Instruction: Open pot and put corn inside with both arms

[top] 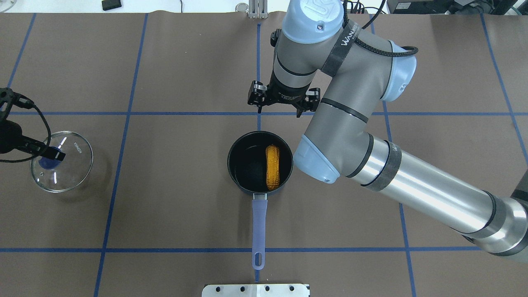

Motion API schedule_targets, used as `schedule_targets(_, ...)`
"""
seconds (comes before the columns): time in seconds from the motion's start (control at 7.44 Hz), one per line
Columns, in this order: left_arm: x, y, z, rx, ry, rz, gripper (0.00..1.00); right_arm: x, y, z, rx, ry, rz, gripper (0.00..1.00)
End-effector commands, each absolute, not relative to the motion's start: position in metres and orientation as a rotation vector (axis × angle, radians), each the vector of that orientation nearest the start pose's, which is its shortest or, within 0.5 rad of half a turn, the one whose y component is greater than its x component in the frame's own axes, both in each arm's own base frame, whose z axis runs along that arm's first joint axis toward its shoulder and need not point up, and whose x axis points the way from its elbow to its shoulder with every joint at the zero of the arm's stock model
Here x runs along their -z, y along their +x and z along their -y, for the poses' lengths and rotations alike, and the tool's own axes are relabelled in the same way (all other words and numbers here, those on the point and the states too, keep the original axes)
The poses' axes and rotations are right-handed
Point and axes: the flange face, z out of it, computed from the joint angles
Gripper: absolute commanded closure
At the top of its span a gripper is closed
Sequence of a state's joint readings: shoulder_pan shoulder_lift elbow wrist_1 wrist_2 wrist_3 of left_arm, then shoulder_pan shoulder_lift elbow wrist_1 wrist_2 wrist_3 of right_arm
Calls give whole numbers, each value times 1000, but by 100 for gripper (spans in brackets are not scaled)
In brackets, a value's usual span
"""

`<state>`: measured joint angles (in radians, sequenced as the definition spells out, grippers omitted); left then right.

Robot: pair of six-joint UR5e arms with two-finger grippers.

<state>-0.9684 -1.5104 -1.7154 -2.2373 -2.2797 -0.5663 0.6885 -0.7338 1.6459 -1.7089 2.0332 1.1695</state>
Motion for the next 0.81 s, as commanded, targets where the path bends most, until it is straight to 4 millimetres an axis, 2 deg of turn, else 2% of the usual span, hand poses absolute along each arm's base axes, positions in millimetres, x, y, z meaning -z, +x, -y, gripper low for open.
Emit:
schedule_targets(0.0, -550, 230, 442, -315, 216, -960, 45, -135, -472, 512, -83, 28, 870, 0)
schedule_targets(0.67, -554, 241, 437, -335, 211, -960, 43, -134, -471, 512, -83, 30, 871, 0)
